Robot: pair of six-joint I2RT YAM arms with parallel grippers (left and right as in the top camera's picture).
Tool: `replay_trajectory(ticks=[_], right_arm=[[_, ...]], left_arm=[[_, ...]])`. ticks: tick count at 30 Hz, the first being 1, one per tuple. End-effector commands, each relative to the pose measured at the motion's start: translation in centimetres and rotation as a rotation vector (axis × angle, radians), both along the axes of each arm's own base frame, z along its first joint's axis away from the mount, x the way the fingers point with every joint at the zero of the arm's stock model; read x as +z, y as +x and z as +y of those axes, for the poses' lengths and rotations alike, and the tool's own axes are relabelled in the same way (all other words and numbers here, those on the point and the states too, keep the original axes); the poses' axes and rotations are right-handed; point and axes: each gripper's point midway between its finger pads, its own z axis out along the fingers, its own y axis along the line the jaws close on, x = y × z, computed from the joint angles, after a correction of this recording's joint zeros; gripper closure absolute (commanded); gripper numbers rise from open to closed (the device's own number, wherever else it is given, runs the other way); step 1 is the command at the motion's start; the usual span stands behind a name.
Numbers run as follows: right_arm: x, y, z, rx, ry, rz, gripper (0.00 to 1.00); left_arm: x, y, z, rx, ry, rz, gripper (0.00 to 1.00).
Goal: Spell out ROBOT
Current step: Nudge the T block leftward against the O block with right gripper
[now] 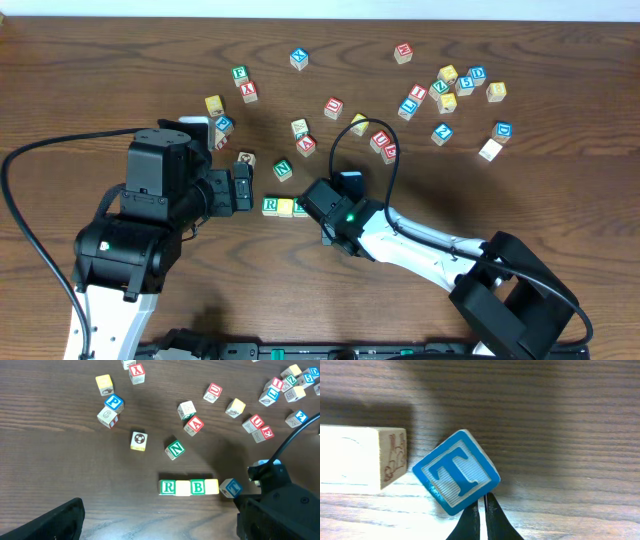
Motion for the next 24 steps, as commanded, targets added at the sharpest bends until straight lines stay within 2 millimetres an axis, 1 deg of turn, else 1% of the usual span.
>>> replay_trajectory(ticks=[1,15,24], right_arm=[[0.9,0.3,0.8,-0.004,0.047,-0.023,0.99],[1.3,1.0,1.7,-0.003,0.089,-0.055,0.99],[1.4,1.2,1.9,-0.003,0.098,-0.062,0.99]], left_arm=[[0.8,0.1,0.0,-0.007,-0.002,-0.02,0.02],[0.8,0.1,0.0,-0.008,-0.002,-0.02,0.02],[0.8,0.1,0.0,-0.007,-0.002,-0.02,0.02]])
